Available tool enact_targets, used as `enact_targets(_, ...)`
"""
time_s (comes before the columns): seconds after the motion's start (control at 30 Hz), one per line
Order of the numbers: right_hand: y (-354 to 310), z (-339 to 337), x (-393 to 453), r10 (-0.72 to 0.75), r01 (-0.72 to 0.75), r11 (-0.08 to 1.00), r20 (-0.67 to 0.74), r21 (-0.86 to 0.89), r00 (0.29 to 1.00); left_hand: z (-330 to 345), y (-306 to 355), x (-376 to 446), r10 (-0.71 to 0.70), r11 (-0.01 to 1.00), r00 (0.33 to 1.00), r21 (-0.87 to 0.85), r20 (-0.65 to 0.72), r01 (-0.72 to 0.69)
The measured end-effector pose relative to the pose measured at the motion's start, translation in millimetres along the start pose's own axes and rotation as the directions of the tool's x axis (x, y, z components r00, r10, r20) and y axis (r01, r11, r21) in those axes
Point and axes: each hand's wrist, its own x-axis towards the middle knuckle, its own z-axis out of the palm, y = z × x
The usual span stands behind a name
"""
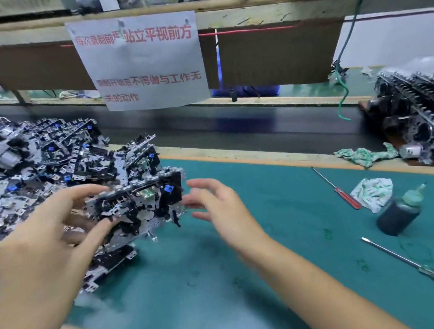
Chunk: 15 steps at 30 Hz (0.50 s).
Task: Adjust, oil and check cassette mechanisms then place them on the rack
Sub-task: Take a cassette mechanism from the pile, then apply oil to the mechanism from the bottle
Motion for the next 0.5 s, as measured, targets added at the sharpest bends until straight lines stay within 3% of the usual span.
enact_targets(0.1,-3,-51,-29,0.081,-0.069,0.984,-0.065,0.162,0.995,31,35,-1,0.102,0.99,0.994,-0.102,0.051,-0.096)
enact_targets(0.27,9,-123,-70,0.119,-0.048,0.972,-0.31,0.228,0.943,115,93,2,0.37,0.91,0.924,-0.236,0.101,-0.339)
enact_targets(0.37,19,-156,-85,0.131,0.011,0.96,-0.479,0.281,0.868,157,121,2,0.632,0.768,0.772,-0.188,0.067,-0.612)
enact_targets(0.43,25,-177,-95,0.11,0.025,0.972,-0.55,0.232,0.828,181,132,-1,0.803,0.595,0.595,-0.06,0.018,-0.802)
enact_targets(0.5,32,-194,-106,0.072,-0.035,0.997,-0.586,0.074,0.807,201,139,-8,0.892,0.45,0.452,0.081,0.018,-0.89)
